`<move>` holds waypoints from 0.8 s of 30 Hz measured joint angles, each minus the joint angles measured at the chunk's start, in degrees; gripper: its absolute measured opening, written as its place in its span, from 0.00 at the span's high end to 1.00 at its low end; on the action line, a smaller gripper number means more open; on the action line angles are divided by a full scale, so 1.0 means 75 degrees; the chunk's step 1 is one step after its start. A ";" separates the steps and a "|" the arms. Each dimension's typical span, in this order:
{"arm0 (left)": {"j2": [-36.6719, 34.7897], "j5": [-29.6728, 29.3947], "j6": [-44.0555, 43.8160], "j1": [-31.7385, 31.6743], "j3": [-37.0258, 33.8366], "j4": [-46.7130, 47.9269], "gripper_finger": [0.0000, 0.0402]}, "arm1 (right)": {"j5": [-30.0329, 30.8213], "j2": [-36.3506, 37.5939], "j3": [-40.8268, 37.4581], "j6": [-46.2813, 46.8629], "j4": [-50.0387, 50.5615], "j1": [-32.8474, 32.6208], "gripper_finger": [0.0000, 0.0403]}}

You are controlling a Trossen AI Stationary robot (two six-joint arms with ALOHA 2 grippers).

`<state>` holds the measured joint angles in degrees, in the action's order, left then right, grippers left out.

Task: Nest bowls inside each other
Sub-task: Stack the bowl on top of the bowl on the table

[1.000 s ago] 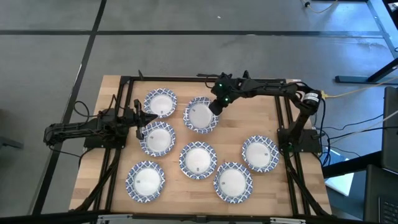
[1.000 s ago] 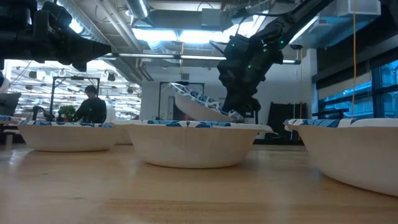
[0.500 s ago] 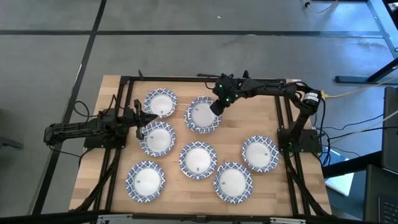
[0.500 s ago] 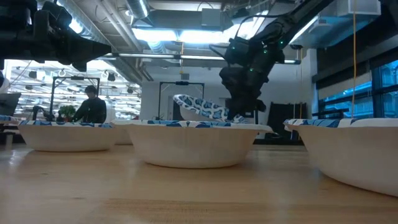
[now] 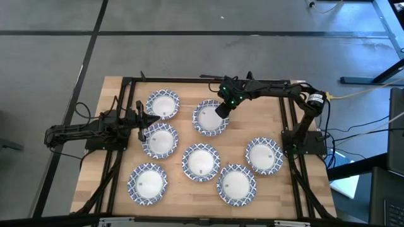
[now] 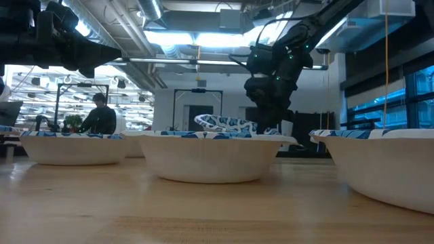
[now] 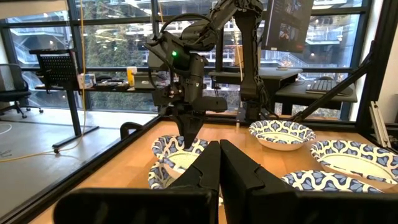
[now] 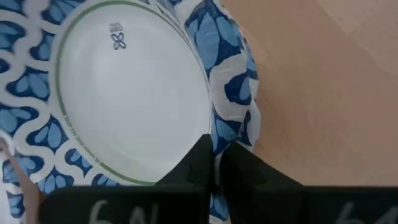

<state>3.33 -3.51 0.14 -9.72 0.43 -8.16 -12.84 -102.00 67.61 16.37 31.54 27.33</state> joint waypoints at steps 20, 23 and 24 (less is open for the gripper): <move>0.0000 0.0000 -0.0003 0.0000 0.0003 0.0000 1.00 | -0.0345 0.0413 0.0055 -0.0648 -0.1592 0.0001 0.66; -0.0002 0.0000 -0.0003 0.0000 0.0003 -0.0003 1.00 | -0.0364 0.0656 0.0254 -0.0818 -0.1604 0.0000 0.66; -0.0002 0.0000 -0.0003 -0.0002 0.0002 -0.0003 1.00 | -0.0368 0.0761 0.0322 -0.0905 -0.1604 0.0000 0.66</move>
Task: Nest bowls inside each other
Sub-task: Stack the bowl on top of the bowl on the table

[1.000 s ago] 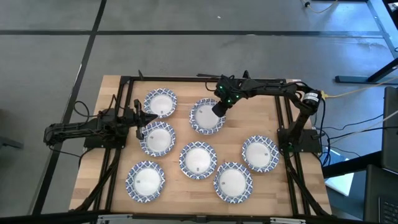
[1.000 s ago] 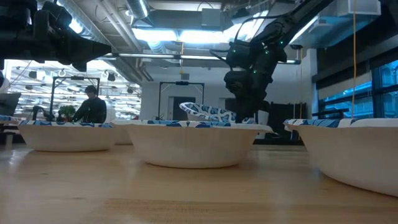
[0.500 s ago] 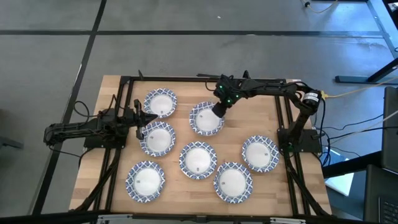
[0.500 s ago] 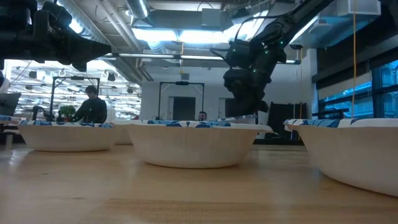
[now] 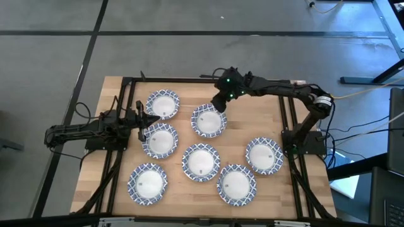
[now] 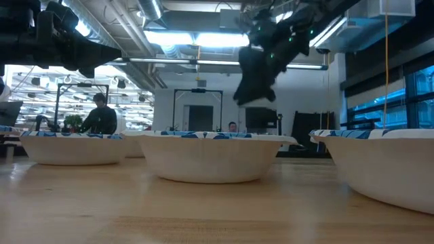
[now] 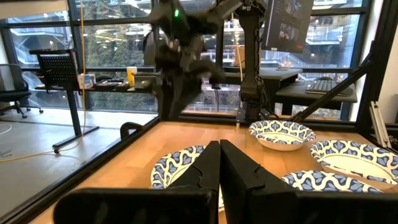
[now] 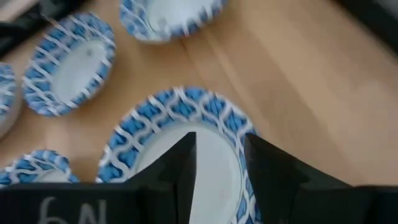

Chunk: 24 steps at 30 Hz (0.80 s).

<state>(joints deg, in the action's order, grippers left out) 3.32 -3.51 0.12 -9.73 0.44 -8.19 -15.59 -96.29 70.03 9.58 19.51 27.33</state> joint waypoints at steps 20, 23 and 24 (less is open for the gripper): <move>0.0001 -0.1267 0.1070 0.0002 0.0000 -0.0064 1.00 | 0.0954 0.2723 -0.0971 0.0038 -0.0771 -0.0599 0.66; 0.0001 -0.1268 0.1069 0.0000 -0.0001 -0.0064 1.00 | 0.1145 0.3219 -0.1442 0.0206 -0.0795 -0.0715 0.66; 0.0002 -0.1268 0.1070 0.0002 0.0001 -0.0064 1.00 | 0.1285 0.3412 -0.1629 0.0311 -0.0820 -0.0750 0.66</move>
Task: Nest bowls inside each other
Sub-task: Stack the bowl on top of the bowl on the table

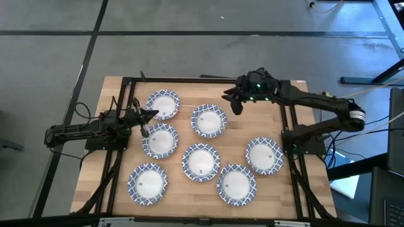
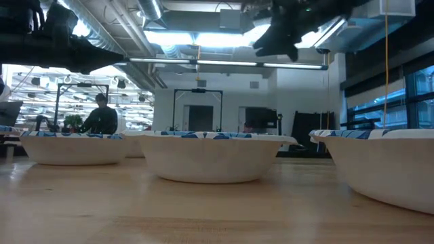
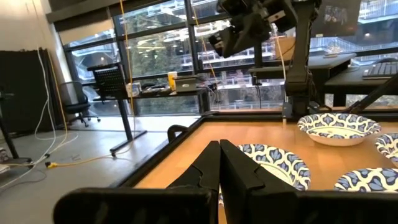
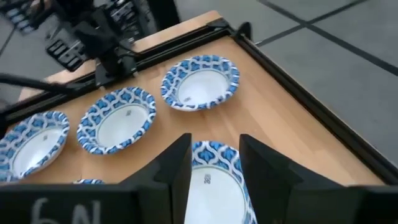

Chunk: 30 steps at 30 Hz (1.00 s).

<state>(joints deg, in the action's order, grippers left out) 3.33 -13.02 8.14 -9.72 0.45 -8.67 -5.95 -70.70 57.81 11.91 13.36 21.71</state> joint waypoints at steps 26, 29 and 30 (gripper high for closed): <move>0.0000 -0.0801 -0.0819 -0.0002 -0.0002 0.0000 0.86 | 0.0250 0.3011 -0.2519 0.0340 -0.0262 -0.0731 0.66; -0.0002 -0.0823 -0.0872 -0.0002 -0.0002 0.0000 0.79 | 0.0250 0.3011 -0.2519 0.0331 -0.0212 -0.0730 0.66; 0.0000 -0.0860 -0.0874 0.0000 -0.0002 0.0002 0.77 | 0.0250 0.3011 -0.2519 0.0331 -0.0200 -0.0728 0.66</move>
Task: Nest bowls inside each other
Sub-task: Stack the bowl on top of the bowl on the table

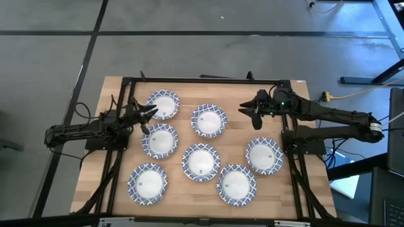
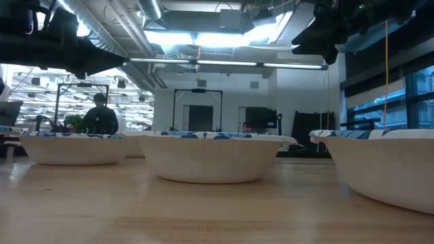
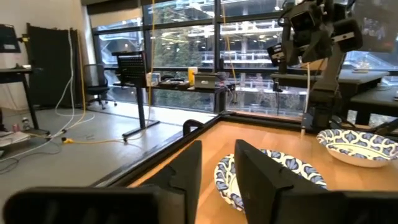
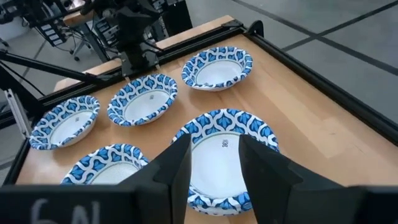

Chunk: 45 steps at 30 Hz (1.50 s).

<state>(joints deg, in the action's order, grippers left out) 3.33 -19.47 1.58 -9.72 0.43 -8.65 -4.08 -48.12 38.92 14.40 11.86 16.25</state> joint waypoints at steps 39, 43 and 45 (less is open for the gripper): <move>0.0000 -0.0483 0.0014 -0.0002 0.0000 0.0003 0.69 | -0.1218 -0.0513 0.1346 0.1445 0.6323 -0.0303 0.66; -0.0001 -0.0483 0.0009 -0.0002 0.0000 0.0003 0.69 | -0.1255 -0.0516 0.1058 0.1439 0.6672 -0.0303 0.63; -0.0002 -0.0483 0.0009 -0.0002 0.0001 0.0003 0.69 | -0.1374 -0.0516 0.0876 0.1447 0.6643 -0.0303 0.59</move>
<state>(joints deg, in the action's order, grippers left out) 3.31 -23.09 1.65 -9.73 0.44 -8.62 -14.38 -51.99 45.48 25.25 61.68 13.98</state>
